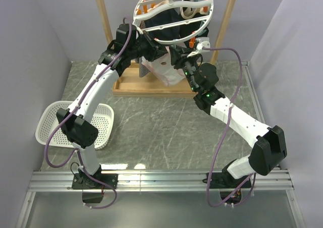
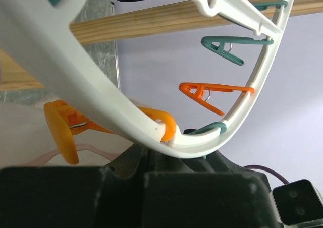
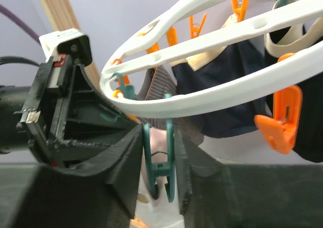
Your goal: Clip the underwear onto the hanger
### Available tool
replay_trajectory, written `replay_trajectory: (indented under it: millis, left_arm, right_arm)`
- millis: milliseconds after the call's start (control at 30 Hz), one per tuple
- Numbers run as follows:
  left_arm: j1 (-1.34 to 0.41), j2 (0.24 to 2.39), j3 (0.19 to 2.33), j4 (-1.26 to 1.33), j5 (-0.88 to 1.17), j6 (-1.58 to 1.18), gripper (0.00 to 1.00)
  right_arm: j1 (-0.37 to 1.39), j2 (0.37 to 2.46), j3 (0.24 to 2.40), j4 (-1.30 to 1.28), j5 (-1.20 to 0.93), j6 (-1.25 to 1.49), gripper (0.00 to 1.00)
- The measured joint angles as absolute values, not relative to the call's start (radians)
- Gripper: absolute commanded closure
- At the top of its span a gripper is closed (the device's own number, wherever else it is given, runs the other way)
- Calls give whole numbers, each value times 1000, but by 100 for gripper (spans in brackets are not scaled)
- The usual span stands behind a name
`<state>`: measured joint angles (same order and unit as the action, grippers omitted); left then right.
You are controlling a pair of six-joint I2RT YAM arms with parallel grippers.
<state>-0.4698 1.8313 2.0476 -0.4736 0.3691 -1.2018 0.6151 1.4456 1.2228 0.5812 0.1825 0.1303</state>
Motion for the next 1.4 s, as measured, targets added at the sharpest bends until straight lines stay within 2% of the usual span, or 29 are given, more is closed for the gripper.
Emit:
replay_trajectory:
  millis: [533,667,933,1000,1200,1400]
  left_arm:
    - [-455,1831,2048,-436,368,-1213,100]
    - [-455,1831,2048,-430,369,-1216,100]
    - [-455,1830,2036,-421,374,-1216,100]
    - [-455,1829,2024,-412,377,-1216,100]
    - [-455,1826,1987,-393,382,-1215,100]
    - [-455,1810,1958,-359,389,-1216,99]
  right_arm:
    - [624,1443,1229,412,104,165,34]
    - [620,1441,1230,391,99,175,24]
    - [563,1367,1238,299,24,202,17]
    - [527,1342,1261,262,-24,219,8]
    - [401,1258,1312,186,-203,269,4]
    - [347,1215,1340,126,-284,292,3]
